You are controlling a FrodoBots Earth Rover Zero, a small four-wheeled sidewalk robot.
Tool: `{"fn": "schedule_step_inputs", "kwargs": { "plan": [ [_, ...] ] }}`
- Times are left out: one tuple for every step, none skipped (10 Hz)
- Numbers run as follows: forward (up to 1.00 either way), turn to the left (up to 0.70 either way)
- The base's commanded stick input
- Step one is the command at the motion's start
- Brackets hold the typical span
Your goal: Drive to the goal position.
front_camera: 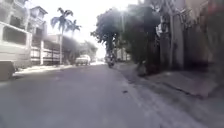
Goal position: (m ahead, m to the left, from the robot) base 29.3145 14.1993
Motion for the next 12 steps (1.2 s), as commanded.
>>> {"fn": "schedule_step_inputs", "kwargs": {
  "plan": [
    [1.00,0.00],
    [1.00,0.00],
    [1.00,0.00],
    [1.00,0.00],
    [1.00,0.00],
    [1.00,0.00],
    [1.00,0.00],
    [1.00,0.00],
    [1.00,0.00],
    [1.00,0.00],
    [1.00,0.00],
    [1.00,0.00]
  ]
}}
